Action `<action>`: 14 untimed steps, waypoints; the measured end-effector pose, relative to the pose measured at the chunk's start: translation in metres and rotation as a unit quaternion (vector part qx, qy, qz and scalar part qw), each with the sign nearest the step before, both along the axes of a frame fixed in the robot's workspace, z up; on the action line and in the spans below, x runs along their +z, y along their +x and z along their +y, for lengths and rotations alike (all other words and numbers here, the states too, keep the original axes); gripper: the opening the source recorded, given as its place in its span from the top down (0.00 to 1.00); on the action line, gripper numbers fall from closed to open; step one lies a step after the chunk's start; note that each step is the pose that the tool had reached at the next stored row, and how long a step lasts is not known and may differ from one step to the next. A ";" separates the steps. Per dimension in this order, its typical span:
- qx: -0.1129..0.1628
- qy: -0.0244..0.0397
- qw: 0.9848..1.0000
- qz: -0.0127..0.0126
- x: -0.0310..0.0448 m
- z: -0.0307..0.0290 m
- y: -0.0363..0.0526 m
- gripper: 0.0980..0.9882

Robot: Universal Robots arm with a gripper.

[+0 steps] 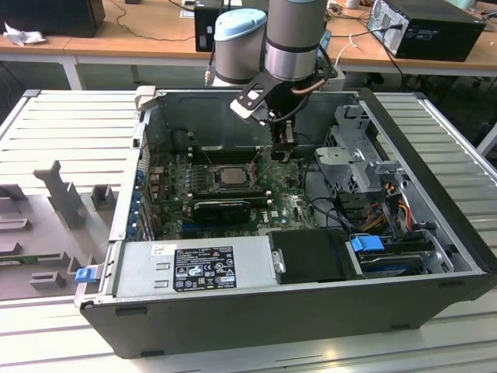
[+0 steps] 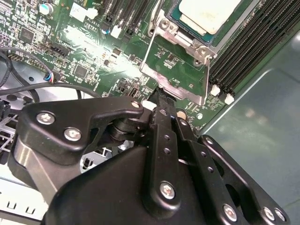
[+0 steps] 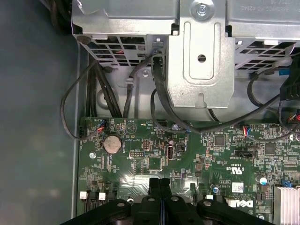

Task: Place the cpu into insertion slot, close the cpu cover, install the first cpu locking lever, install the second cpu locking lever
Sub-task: 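Close the cpu cover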

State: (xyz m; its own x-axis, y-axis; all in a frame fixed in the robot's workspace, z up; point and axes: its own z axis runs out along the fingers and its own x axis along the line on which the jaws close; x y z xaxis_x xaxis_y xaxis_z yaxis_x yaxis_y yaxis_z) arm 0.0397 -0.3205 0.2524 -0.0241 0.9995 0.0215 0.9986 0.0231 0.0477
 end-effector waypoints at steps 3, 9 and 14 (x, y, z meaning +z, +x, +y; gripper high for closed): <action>0.000 0.000 1.000 0.000 0.0000 0.0000 -0.0018 0.99; 0.000 0.000 1.000 0.000 0.0000 0.0000 -0.0072 0.99; 0.000 0.000 1.000 0.000 0.0000 0.0000 -0.0088 0.99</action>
